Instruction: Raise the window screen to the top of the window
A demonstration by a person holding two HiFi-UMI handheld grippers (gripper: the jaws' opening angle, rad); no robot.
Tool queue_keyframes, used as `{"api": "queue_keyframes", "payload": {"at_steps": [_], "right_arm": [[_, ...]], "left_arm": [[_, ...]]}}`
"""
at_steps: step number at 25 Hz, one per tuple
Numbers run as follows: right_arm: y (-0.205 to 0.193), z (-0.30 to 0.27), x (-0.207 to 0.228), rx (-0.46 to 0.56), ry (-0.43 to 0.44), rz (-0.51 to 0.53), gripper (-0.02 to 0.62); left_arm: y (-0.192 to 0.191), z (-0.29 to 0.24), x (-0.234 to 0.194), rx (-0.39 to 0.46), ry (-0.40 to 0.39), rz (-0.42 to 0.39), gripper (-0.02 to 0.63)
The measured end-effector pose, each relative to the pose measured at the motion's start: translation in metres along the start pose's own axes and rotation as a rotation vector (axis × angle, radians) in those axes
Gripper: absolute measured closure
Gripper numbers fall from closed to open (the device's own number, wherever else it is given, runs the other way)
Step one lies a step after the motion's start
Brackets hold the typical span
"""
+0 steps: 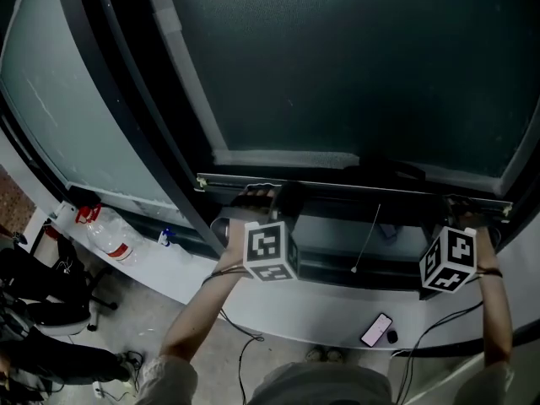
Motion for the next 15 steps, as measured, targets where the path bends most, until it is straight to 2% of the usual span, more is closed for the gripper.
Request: {"api": "queue_keyframes", "payload": {"at_steps": [3,8,10,12,15], "right_arm": [[0.0002,0.0006,-0.0001,0.014,0.012,-0.002,0.532],[-0.0002,0.0008,0.0008,0.037,0.043,-0.016,0.538],[0.0005,0.0005,0.0017,0.045,0.053,-0.02,0.538],[0.0007,0.0004,0.0026,0.049,0.064,-0.022,0.538],[-0.0004,0.0007,0.0047,0.041,0.062,-0.017,0.551]], "left_arm": [[0.001,-0.0031,0.0014,-0.034,-0.019,-0.053,0.555],[0.0043,-0.0072,0.0016,-0.13,-0.159,-0.143,0.574],[0.0054,-0.0079,0.0013,-0.174,-0.19,-0.172,0.575],[0.0064,-0.0086,0.0006,-0.197,-0.189,-0.162,0.575],[0.0071,-0.0097,0.0,-0.203,-0.173,-0.106,0.578]]}}
Point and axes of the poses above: the fingertips, and each gripper's own axes: z backward along the fingers, x to its right, y out of its top, the point moved 4 cm from there along z, backward along the fingers, and after that the axes turned 12 degrees about z, right-handed, at the moved point
